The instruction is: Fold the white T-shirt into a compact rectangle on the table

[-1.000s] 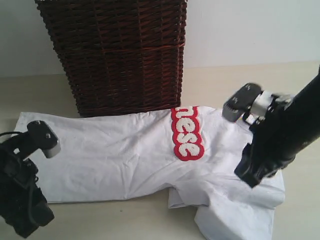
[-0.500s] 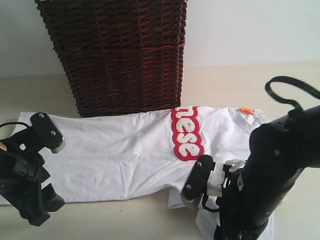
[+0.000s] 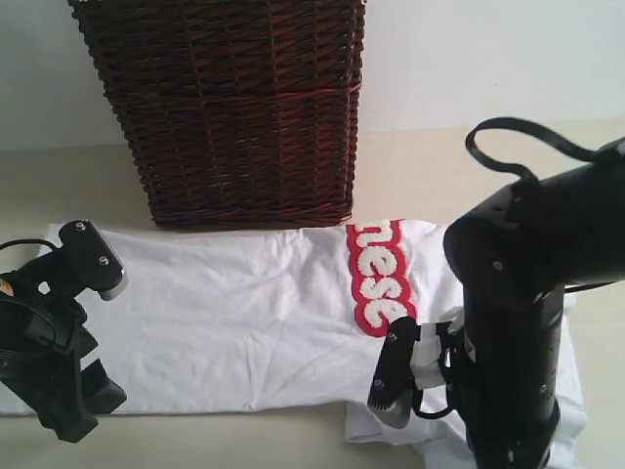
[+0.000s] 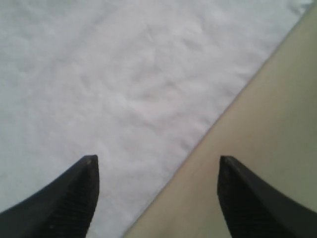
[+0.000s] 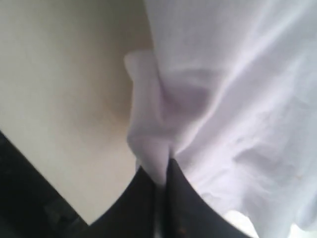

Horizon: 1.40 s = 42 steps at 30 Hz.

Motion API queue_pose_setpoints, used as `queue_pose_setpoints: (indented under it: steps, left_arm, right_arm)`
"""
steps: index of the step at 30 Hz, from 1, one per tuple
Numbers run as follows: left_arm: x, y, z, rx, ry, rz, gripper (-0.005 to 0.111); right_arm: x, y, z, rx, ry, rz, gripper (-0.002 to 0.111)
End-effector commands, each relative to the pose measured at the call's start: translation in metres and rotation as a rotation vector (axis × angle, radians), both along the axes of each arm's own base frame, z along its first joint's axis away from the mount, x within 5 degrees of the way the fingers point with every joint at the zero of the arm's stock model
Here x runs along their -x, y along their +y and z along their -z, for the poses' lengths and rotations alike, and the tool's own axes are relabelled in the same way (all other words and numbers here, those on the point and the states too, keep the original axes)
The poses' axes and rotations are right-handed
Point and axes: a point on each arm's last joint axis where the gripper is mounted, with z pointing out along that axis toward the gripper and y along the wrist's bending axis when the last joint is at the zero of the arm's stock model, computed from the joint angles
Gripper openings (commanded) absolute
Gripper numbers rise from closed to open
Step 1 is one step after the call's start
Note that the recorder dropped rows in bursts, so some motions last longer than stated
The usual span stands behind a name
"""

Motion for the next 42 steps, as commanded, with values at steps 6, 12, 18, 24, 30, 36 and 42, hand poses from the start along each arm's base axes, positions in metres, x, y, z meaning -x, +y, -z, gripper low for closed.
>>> queue_pose_setpoints:
  steps: [6, 12, 18, 24, 30, 36, 42]
  left_arm:
    - [0.0, -0.001, 0.0, -0.003, -0.01, 0.008, 0.066]
    - [-0.002, 0.0, -0.001, -0.01, -0.038, 0.013, 0.066]
    - [-0.007, 0.0, -0.002, -0.021, -0.098, 0.024, 0.066]
    - [-0.011, 0.0, -0.004, -0.019, -0.143, 0.019, 0.066]
    - [-0.011, 0.0, -0.004, -0.02, -0.146, 0.02, 0.066]
    - [-0.011, 0.0, -0.004, -0.021, -0.139, 0.021, 0.066]
    - [-0.01, 0.0, -0.003, -0.019, -0.131, 0.02, 0.066]
  right_arm:
    - [-0.007, -0.003, -0.036, -0.088, -0.168, -0.189, 0.0]
    - [-0.044, 0.002, -0.046, -0.098, -0.585, -0.131, 0.004]
    - [-0.066, 0.003, -0.054, -0.101, -0.841, -0.102, 0.038]
    - [-0.072, 0.004, -0.042, -0.052, -0.847, -0.124, 0.057]
    - [-0.079, -0.003, -0.047, -0.002, -0.978, 0.018, 0.056]
    - [-0.059, 0.003, -0.03, -0.042, -0.675, -0.058, 0.041]
    - [-0.048, 0.015, -0.021, -0.176, -0.535, -0.082, 0.039]
